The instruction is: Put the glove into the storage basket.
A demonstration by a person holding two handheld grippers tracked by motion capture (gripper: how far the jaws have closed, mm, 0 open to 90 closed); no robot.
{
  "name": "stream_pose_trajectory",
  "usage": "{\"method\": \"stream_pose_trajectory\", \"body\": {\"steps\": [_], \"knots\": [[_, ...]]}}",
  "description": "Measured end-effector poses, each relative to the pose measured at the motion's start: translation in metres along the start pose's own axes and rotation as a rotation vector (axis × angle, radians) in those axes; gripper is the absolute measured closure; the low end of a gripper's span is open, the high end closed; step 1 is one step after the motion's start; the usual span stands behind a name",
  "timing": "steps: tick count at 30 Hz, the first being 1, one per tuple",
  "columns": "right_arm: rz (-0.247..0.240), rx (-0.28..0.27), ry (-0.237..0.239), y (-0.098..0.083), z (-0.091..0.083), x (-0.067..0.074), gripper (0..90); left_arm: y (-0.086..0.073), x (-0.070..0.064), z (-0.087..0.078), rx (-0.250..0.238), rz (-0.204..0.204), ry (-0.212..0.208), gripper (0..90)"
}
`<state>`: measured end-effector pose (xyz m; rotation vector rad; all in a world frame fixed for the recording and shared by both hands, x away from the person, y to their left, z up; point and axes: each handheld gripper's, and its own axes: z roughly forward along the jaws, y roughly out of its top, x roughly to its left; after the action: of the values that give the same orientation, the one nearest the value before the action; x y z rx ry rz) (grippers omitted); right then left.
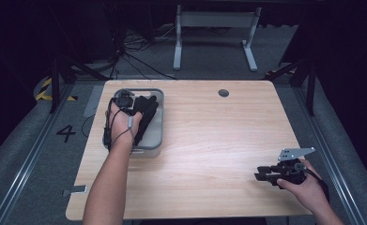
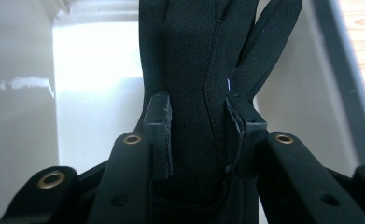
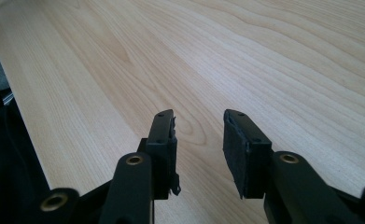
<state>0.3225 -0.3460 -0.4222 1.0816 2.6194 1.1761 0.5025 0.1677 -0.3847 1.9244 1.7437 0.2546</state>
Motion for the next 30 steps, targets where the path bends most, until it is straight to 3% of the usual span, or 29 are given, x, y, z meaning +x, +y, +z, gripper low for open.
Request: {"method": "stream_pose_trajectory", "body": {"steps": [8,13,16,20,30], "knots": [[0.007,-0.012,-0.004,-0.001,-0.003,-0.001,64.5,0.001,0.001,0.006,0.042,-0.026,0.017,65.5],[0.003,-0.021,-0.004,0.000,-0.004,0.000,64.4,0.000,0.002,0.011,0.060,-0.010,0.022,59.2],[0.002,-0.022,-0.003,0.000,-0.004,0.001,64.4,0.000,0.002,0.012,0.041,-0.014,-0.014,53.0],[0.003,-0.022,-0.006,0.000,-0.005,0.001,64.0,0.000,-0.001,0.009,0.008,0.017,0.010,40.8],[0.003,-0.026,-0.014,0.001,-0.004,-0.001,63.3,-0.004,-0.009,-0.022,-0.083,0.078,-0.054,40.1]]}}
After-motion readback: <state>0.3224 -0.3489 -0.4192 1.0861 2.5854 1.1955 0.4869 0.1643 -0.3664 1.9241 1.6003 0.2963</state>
